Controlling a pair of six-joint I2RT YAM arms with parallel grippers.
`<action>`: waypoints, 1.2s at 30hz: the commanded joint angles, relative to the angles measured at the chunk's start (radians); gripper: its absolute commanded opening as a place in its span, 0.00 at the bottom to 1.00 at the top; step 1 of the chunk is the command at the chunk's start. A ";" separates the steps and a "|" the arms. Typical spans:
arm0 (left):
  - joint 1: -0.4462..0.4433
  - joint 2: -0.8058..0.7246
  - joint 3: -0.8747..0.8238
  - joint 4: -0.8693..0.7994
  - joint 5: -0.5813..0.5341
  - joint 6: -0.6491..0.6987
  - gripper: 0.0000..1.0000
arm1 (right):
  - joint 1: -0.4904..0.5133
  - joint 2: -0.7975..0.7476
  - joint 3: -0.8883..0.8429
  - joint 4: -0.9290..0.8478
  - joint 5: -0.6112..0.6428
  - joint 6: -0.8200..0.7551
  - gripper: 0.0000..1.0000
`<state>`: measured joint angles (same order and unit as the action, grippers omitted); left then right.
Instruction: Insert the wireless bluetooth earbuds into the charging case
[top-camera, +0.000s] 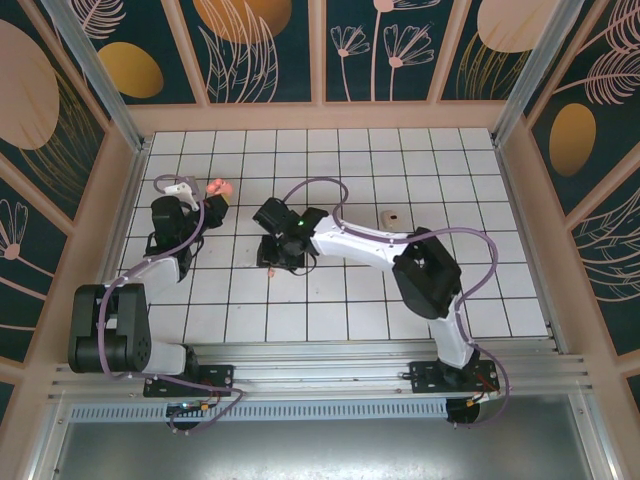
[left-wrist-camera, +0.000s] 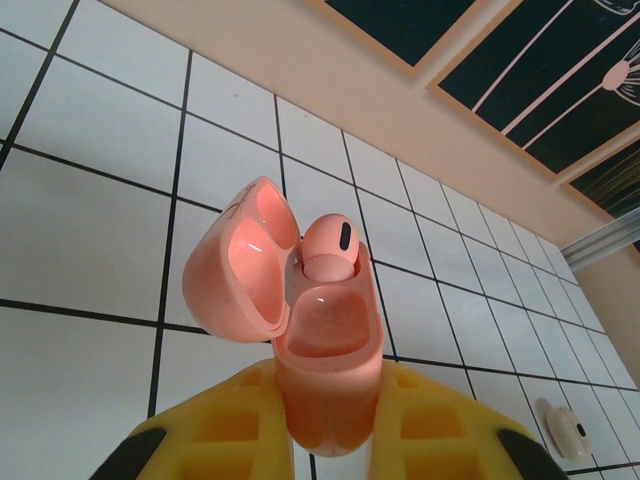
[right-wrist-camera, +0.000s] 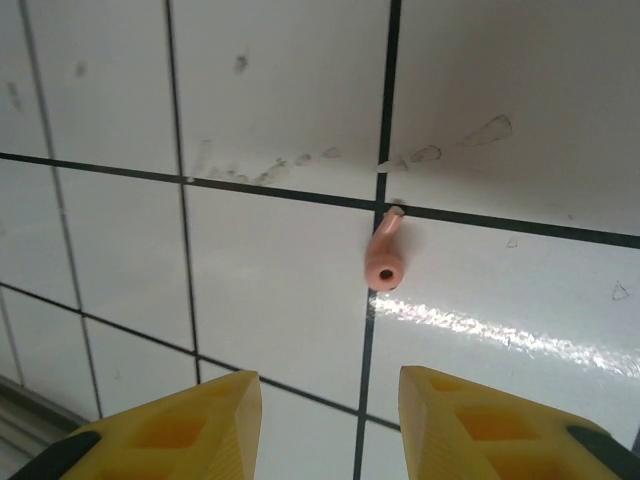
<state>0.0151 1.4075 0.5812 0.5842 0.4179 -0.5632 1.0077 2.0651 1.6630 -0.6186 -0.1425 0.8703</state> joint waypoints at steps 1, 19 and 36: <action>0.005 -0.022 -0.010 0.046 0.007 -0.031 0.09 | -0.003 0.058 0.062 -0.045 -0.023 -0.010 0.41; 0.005 -0.008 -0.009 0.054 0.012 -0.028 0.08 | -0.017 0.221 0.169 -0.080 -0.016 -0.074 0.34; 0.005 -0.041 0.012 -0.030 -0.008 0.044 0.08 | -0.022 0.132 0.055 -0.035 0.052 -0.092 0.20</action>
<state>0.0151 1.4002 0.5739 0.5739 0.4168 -0.5644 0.9943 2.2555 1.7592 -0.6575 -0.1284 0.7864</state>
